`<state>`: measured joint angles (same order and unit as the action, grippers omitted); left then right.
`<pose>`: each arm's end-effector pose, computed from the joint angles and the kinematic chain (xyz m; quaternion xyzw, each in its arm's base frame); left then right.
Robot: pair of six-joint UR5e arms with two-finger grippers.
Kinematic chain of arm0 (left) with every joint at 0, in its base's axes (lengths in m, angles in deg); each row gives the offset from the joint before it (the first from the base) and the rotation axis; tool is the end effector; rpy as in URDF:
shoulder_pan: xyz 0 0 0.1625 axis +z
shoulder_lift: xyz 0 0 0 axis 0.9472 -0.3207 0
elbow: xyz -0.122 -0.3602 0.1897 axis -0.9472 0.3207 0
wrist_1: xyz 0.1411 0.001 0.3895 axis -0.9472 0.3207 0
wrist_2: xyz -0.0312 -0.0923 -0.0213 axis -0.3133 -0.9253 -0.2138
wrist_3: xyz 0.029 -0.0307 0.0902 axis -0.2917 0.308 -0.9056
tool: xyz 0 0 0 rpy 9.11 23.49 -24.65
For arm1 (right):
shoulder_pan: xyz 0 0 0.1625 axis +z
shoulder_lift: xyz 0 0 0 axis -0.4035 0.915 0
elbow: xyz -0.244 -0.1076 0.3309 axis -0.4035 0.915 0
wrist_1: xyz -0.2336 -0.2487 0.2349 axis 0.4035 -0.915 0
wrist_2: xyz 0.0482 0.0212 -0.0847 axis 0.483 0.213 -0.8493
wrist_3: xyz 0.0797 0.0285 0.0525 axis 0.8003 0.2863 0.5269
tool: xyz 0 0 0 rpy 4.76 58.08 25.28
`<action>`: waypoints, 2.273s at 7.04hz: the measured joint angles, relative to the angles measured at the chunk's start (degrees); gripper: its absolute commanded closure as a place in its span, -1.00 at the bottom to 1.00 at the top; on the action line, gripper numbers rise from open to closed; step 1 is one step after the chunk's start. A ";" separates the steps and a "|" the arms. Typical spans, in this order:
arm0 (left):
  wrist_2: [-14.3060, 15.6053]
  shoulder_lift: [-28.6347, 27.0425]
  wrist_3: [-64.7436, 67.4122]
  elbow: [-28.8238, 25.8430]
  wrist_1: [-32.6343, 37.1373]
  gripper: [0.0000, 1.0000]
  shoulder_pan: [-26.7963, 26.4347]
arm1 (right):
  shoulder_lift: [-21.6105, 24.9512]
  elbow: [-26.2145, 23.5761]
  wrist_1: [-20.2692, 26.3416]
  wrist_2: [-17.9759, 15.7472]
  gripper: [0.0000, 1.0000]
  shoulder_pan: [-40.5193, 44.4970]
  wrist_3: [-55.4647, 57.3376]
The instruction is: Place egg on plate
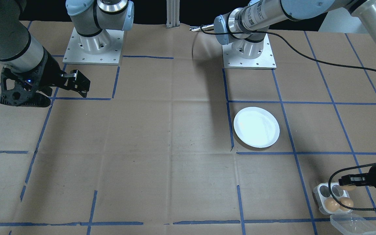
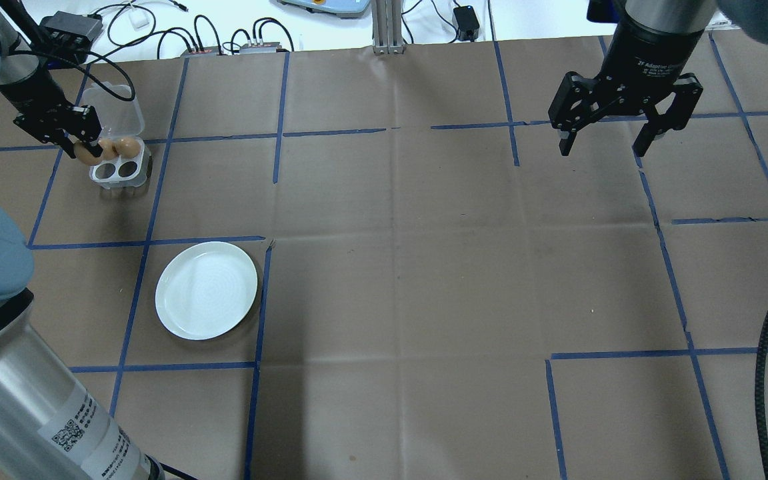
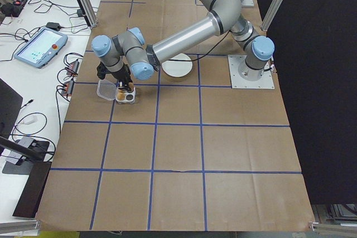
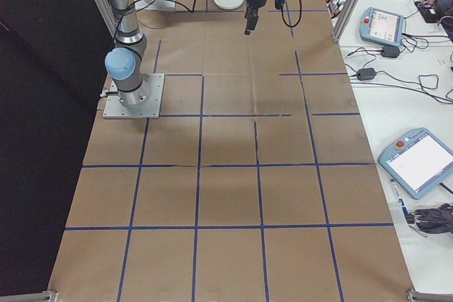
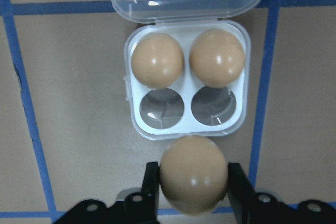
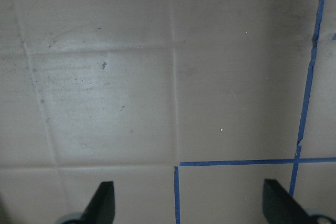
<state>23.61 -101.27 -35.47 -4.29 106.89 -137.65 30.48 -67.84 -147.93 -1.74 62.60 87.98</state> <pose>0.1689 -0.7112 0.2877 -0.0150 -0.9947 -0.0971 0.0290 0.1027 -0.5400 0.4619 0.0221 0.9948 0.0976 0.0194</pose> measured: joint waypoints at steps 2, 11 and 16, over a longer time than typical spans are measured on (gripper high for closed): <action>-2.39 4.53 5.87 3.70 6.77 1.00 -3.78 | 0.02 0.00 0.00 -0.02 -1.00 0.00 0.00; -8.85 14.35 18.95 31.17 1.79 -0.84 -5.95 | 0.02 0.00 0.00 -0.03 -1.00 0.00 0.00; -3.60 12.45 7.14 22.72 -5.07 -0.86 -2.16 | 0.01 0.00 0.00 -0.02 -1.00 0.00 0.00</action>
<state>20.02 -88.82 -28.33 18.43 101.82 -139.81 30.49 -67.84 -147.93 -1.76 62.60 87.98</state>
